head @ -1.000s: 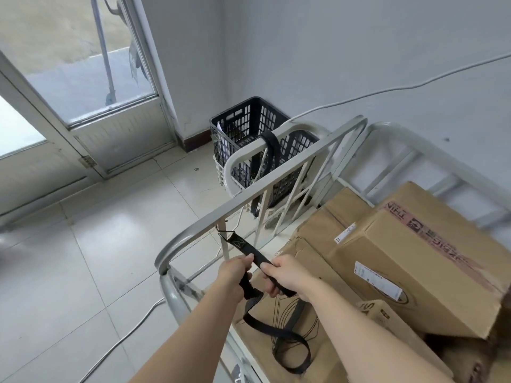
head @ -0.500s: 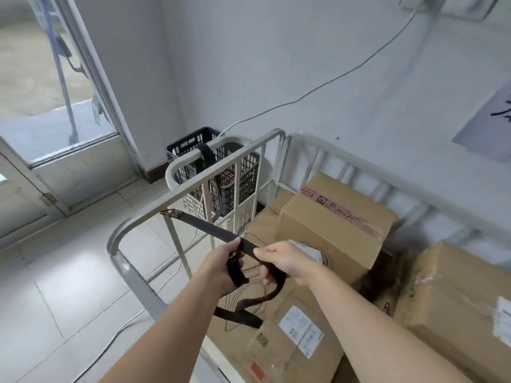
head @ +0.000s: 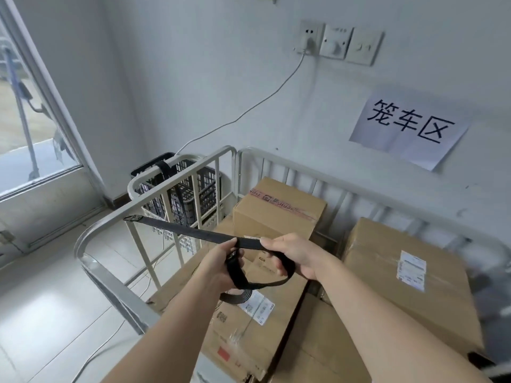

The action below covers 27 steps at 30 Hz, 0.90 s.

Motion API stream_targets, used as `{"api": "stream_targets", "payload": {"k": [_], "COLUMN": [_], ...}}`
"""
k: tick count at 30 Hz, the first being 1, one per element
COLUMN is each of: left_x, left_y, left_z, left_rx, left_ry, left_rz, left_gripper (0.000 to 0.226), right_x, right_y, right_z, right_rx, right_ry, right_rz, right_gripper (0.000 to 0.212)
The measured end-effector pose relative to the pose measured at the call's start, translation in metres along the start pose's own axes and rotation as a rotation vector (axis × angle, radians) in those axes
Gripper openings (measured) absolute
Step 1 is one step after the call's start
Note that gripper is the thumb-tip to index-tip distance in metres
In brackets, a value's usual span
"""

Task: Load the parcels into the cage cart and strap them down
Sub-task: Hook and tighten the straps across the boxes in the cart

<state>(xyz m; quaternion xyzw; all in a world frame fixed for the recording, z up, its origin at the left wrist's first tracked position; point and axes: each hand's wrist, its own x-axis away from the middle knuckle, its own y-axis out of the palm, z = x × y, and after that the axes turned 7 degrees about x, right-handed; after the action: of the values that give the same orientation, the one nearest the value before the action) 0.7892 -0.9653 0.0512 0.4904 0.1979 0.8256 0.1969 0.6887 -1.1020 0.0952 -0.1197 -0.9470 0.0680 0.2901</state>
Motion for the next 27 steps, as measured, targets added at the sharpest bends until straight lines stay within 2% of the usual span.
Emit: {"api": "stream_targets", "payload": {"k": [6,10,13,19,25,27], "left_x": [0.024,0.04,0.05,0.072,0.117,0.125], "left_y": [0.025,0.039,0.05,0.083,0.135,0.154], "left_z": [-0.017,-0.044,-0.072,-0.131,-0.185,-0.203], "left_rx": [-0.013,-0.134,-0.301,-0.818,-1.345,-1.588], "left_ry": [-0.01,-0.032,-0.049,-0.069,0.18,0.496], "left_rz": [-0.149,-0.23,-0.269,-0.332,-0.213,-0.102], "left_gripper": [0.031,0.037,0.04,0.077,0.073,0.059], "right_x": [0.053,0.086,0.111,0.171,0.235,0.254], "right_y": [-0.021,-0.03,-0.041,-0.077,-0.121,-0.134], "right_z": [-0.003,0.015,0.036,0.08,0.126,0.139], "right_rx": [-0.086,-0.125,-0.146,-0.066,-0.041,-0.031], "right_ry": [-0.059,-0.033,-0.006,-0.007,-0.033,-0.051], "right_rz": [0.125,0.183,0.22,0.28,0.292,0.297], "right_gripper": [0.035,0.032,0.03,0.025,0.021,0.019]}}
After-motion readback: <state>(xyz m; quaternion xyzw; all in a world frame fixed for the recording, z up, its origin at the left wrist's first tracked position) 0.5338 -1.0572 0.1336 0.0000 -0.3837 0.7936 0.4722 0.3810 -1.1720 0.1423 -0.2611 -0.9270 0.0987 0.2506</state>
